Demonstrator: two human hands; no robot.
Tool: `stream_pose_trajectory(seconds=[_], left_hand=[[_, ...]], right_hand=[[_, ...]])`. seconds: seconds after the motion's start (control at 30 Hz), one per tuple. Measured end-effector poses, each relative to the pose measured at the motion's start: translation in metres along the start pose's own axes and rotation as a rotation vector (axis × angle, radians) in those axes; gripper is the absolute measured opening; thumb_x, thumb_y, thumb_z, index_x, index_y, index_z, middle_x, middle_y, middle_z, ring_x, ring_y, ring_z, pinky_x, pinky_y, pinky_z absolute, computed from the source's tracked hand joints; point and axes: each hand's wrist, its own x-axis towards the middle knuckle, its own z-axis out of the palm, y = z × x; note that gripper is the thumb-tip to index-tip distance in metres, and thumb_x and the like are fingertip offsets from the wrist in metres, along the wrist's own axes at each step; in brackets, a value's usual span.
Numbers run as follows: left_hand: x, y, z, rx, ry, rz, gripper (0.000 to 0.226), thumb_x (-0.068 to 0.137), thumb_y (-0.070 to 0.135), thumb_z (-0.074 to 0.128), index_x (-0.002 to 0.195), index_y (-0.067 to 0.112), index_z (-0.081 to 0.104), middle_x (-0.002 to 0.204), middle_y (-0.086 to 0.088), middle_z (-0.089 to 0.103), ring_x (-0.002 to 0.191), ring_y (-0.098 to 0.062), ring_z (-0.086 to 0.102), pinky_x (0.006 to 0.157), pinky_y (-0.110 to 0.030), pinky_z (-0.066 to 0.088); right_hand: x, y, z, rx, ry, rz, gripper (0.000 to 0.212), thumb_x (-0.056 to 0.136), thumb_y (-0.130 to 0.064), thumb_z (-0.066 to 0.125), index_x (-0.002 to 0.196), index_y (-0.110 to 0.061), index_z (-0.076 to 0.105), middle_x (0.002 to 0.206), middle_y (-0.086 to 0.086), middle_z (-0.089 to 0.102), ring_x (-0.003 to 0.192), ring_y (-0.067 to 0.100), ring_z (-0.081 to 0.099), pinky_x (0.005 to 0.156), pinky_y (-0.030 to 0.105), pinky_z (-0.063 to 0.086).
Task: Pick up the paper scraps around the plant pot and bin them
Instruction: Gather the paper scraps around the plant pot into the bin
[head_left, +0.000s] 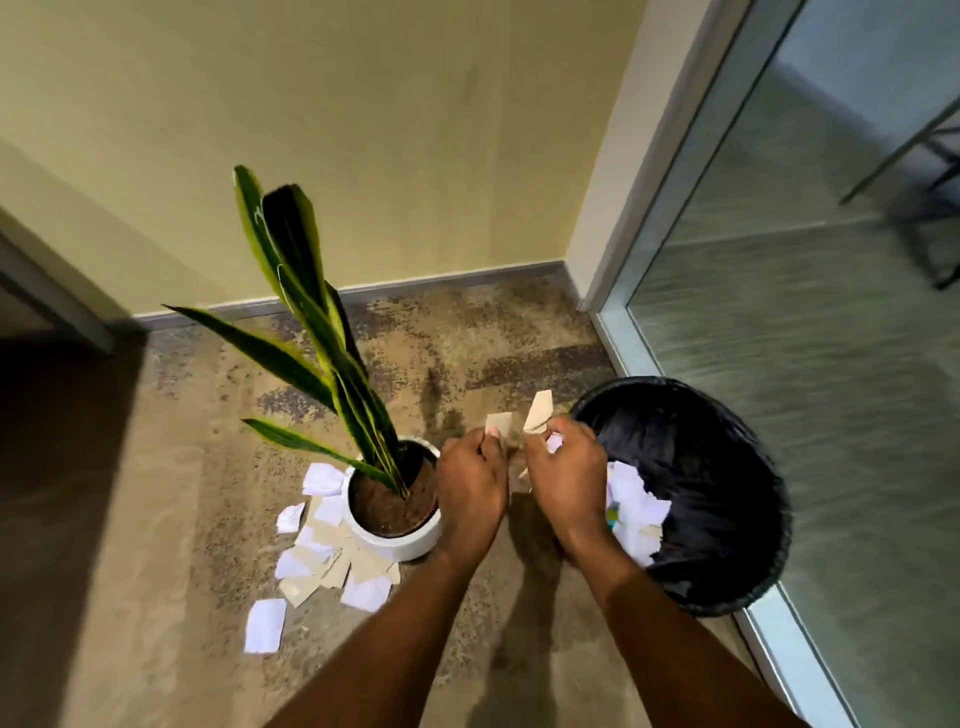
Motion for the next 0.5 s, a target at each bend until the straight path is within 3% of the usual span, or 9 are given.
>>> stream_pose_trajectory(seconds=[0.13, 0.23, 0.37, 0.5], left_hand=[[0.010, 0.048, 0.007, -0.020, -0.134, 0.047, 0.041, 0.094, 0.032, 0.045, 0.060, 0.009, 0.050, 0.056, -0.012, 0.055, 0.056, -0.031, 0.052, 0.052, -0.037, 0.034], [0.012, 0.074, 0.020, 0.038, -0.227, -0.005, 0.034, 0.089, 0.025, 0.062, 0.059, 0.010, 0.053, 0.058, -0.014, 0.059, 0.055, -0.027, 0.051, 0.054, -0.030, 0.026], [0.010, 0.088, 0.038, 0.130, -0.289, -0.041, 0.023, 0.081, 0.019, 0.069, 0.063, 0.006, 0.062, 0.070, -0.018, 0.068, 0.070, -0.031, 0.064, 0.058, -0.027, 0.032], [0.009, 0.089, 0.056, 0.176, -0.329, -0.046, 0.022, 0.084, 0.018, 0.067, 0.068, 0.003, 0.067, 0.072, -0.018, 0.068, 0.072, -0.032, 0.064, 0.061, -0.029, 0.035]], right_hand=[[0.025, 0.008, -0.051, -0.085, -0.003, 0.069, 0.014, 0.081, -0.021, 0.064, 0.071, -0.014, 0.058, 0.079, 0.012, 0.064, 0.078, 0.032, 0.058, 0.061, 0.033, 0.036], [0.036, 0.028, -0.080, -0.212, -0.061, 0.113, 0.022, 0.083, -0.021, 0.062, 0.064, -0.014, 0.053, 0.077, 0.015, 0.066, 0.080, 0.035, 0.062, 0.068, 0.036, 0.043], [0.041, 0.056, -0.108, -0.203, -0.101, 0.214, 0.007, 0.077, -0.017, 0.067, 0.080, -0.010, 0.067, 0.084, 0.010, 0.071, 0.086, 0.029, 0.065, 0.072, 0.029, 0.046], [0.047, 0.080, -0.116, -0.164, -0.095, 0.248, 0.029, 0.073, -0.004, 0.063, 0.098, -0.015, 0.070, 0.097, 0.014, 0.069, 0.094, 0.028, 0.065, 0.080, 0.027, 0.046]])
